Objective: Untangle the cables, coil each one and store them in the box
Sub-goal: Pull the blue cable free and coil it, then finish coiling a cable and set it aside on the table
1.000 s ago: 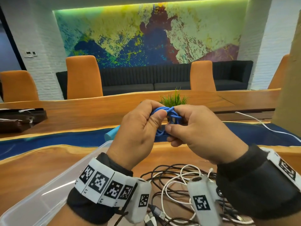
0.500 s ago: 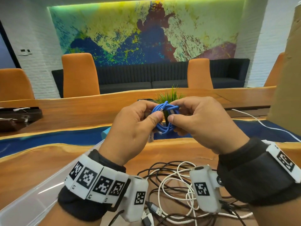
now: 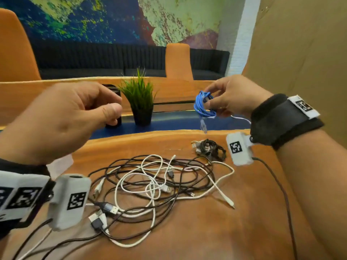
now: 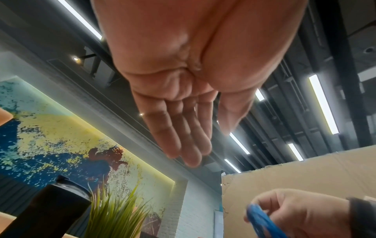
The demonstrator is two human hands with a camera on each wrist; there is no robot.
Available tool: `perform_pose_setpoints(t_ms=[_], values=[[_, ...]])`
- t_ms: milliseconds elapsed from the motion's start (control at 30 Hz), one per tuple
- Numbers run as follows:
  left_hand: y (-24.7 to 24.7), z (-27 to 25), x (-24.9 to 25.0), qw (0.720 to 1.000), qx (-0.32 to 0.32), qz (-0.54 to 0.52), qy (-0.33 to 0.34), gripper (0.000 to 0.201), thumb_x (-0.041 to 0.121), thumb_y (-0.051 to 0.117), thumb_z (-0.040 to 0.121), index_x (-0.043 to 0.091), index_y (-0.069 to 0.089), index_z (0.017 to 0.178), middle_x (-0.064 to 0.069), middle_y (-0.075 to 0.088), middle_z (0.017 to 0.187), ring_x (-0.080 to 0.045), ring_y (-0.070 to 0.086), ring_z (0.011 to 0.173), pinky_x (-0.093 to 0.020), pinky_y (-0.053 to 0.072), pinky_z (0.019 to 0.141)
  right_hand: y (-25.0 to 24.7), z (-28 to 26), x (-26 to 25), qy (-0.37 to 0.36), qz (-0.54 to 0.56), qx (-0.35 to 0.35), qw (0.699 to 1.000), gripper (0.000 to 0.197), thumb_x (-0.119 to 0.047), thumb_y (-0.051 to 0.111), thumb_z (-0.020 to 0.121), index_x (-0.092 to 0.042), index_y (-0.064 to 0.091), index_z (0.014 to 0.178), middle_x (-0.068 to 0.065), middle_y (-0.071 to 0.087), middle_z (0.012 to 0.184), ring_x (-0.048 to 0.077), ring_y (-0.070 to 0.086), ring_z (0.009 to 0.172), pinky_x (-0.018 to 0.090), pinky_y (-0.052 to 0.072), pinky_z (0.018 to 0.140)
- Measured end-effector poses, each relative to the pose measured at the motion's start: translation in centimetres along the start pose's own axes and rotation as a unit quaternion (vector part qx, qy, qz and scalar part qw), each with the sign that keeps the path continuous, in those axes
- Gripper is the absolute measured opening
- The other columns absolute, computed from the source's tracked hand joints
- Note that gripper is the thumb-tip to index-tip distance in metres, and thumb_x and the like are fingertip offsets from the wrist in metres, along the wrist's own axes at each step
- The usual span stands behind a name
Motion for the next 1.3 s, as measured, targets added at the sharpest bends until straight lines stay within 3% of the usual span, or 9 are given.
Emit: perform_pose_setpoints(t_ms=[300, 433, 567, 700, 800, 900, 1033, 1200, 1300], values=[[3.8, -1.4, 0.0, 0.983, -0.132, 0.128, -0.003, 0.035, 0.073, 0.054, 0.079, 0.052, 0.064, 0.105, 0.026, 0.071, 0.085, 0.003, 0.069, 0.078, -0.041, 0.059, 0.074, 2.3, 0.0, 9.6, -0.017, -0.432, -0.158, 0.888, 0.037, -0.020, 0.069, 0.087, -0.029, 0.066, 0.123, -0.004, 0.066, 0.115, 0.018, 0.062, 0.100, 0.025, 0.046, 0.081], [5.9, -2.1, 0.3, 0.938, -0.240, 0.247, -0.028, 0.034, 0.065, 0.054, 0.082, 0.041, 0.066, 0.104, 0.021, 0.069, 0.082, 0.007, 0.061, 0.079, -0.018, 0.047, 0.071, 4.9, 0.5, 13.4, 0.028, -0.436, -0.180, 0.882, 0.036, -0.022, 0.073, 0.082, -0.034, 0.067, 0.116, -0.002, 0.070, 0.096, 0.020, 0.070, 0.076, 0.038, 0.061, 0.074], [6.9, -3.2, -0.8, 0.896, -0.309, 0.319, -0.018, 0.024, 0.048, 0.056, 0.095, 0.034, 0.064, 0.112, 0.019, 0.061, 0.088, 0.002, 0.057, 0.081, -0.022, 0.045, 0.072, 4.9, 0.4, 14.3, 0.072, -0.410, -0.198, 0.888, 0.041, -0.023, 0.076, 0.082, -0.027, 0.065, 0.122, 0.003, 0.071, 0.094, 0.020, 0.071, 0.070, 0.035, 0.062, 0.067], [6.9, -4.8, -1.6, 0.871, -0.346, 0.348, -0.006, 0.019, 0.041, 0.058, 0.096, 0.032, 0.065, 0.111, 0.021, 0.057, 0.077, 0.005, 0.053, 0.068, -0.019, 0.039, 0.063, 1.5, 1.0, 9.7, 0.005, -0.505, -0.095, 0.858, 0.042, -0.034, 0.074, 0.083, -0.022, 0.065, 0.123, 0.006, 0.067, 0.115, 0.027, 0.062, 0.099, 0.032, 0.050, 0.083], [7.7, -6.2, -1.2, 0.855, -0.365, 0.367, 0.019, 0.018, 0.039, 0.060, 0.095, 0.033, 0.065, 0.111, 0.023, 0.056, 0.076, -0.003, 0.054, 0.071, -0.019, 0.038, 0.061, 1.4, -0.9, 3.1, -0.081, -0.436, -0.041, 0.895, 0.020, -0.024, 0.072, 0.085, -0.021, 0.074, 0.104, 0.002, 0.066, 0.093, 0.023, 0.057, 0.084, 0.034, 0.050, 0.079], [8.9, -7.8, -0.9, 0.839, -0.386, 0.380, 0.042, 0.012, 0.037, 0.063, 0.092, 0.034, 0.067, 0.103, 0.023, 0.052, 0.071, -0.005, 0.050, 0.072, -0.022, 0.045, 0.065, 7.0, -5.5, -1.9, -0.162, -0.354, -0.161, 0.907, 0.007, -0.024, 0.070, 0.086, -0.029, 0.073, 0.091, -0.013, 0.066, 0.084, 0.008, 0.058, 0.078, 0.032, 0.050, 0.076], [9.8, -9.4, -1.4, 0.825, -0.405, 0.393, 0.037, 0.015, 0.035, 0.062, 0.090, 0.034, 0.067, 0.104, 0.017, 0.053, 0.073, -0.012, 0.051, 0.077, -0.035, 0.053, 0.080, 16.2, -12.4, -3.6, -0.237, -0.365, -0.334, 0.836, 0.009, -0.034, 0.070, 0.086, -0.037, 0.070, 0.094, -0.020, 0.061, 0.081, 0.002, 0.056, 0.077, 0.020, 0.045, 0.069], [8.6, -9.7, -2.1, 0.828, -0.407, 0.385, 0.023, 0.013, 0.035, 0.062, 0.093, 0.032, 0.067, 0.105, 0.021, 0.051, 0.074, -0.005, 0.048, 0.073, -0.028, 0.047, 0.075, 20.8, -14.3, -2.7, -0.306, -0.417, -0.343, 0.784, 0.027, -0.035, 0.062, 0.090, -0.036, 0.065, 0.117, -0.016, 0.047, 0.099, 0.011, 0.055, 0.097, 0.027, 0.046, 0.076], [7.9, -9.6, -2.7, 0.841, -0.410, 0.354, -0.003, 0.019, 0.044, 0.062, 0.093, 0.034, 0.065, 0.109, 0.022, 0.056, 0.081, 0.001, 0.052, 0.077, -0.023, 0.044, 0.073, 20.1, -13.8, -3.6, -0.318, -0.387, -0.327, 0.801, 0.020, -0.032, 0.062, 0.092, -0.033, 0.070, 0.110, -0.013, 0.049, 0.096, 0.012, 0.055, 0.096, 0.027, 0.043, 0.074]])
Point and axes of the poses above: each hand's wrist, its own z-axis towards the middle knuckle, its own y-axis out of the palm, x = y × z, the point moved 10 cm from there along z, towards the middle knuckle
